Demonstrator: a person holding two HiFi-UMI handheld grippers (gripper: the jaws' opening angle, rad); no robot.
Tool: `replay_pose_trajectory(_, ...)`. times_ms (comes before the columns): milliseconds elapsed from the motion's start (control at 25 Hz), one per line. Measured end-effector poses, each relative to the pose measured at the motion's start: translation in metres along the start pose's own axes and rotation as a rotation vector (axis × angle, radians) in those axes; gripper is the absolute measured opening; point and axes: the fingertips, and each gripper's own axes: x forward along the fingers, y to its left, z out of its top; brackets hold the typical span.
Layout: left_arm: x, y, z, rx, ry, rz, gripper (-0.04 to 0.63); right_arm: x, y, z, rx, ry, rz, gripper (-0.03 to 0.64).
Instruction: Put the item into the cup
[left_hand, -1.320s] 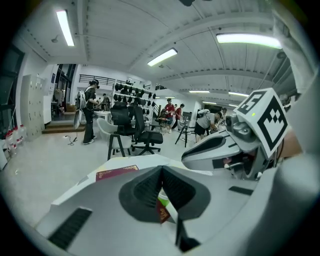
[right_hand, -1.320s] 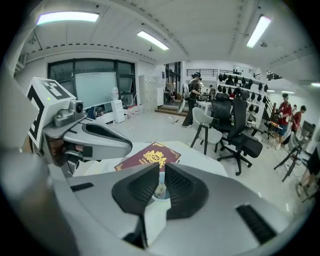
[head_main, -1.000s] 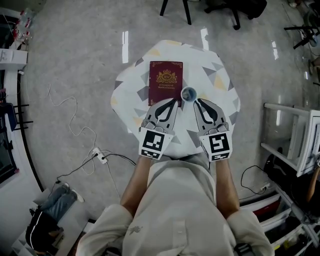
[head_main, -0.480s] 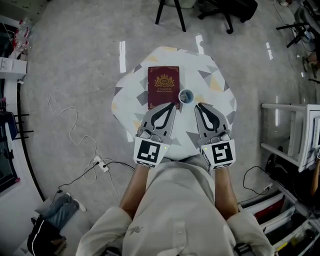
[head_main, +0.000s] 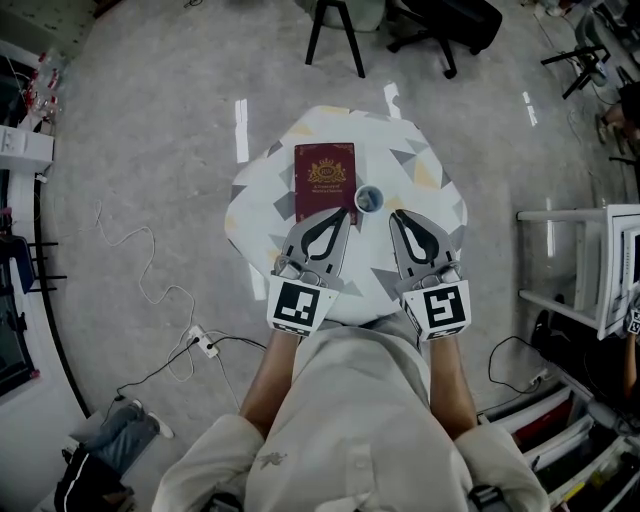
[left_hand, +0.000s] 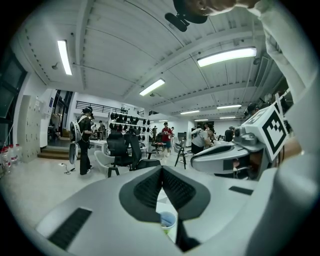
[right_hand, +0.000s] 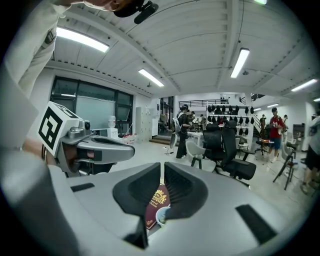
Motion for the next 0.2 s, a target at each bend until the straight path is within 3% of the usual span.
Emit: replay_pose_trajectory(200,-0.0068,-0.0010,0.0058,0.003,-0.010,-0.008,0.012,-0.0059,0.0051,0.0085,-0.009,-0.007,-0.011,0.026)
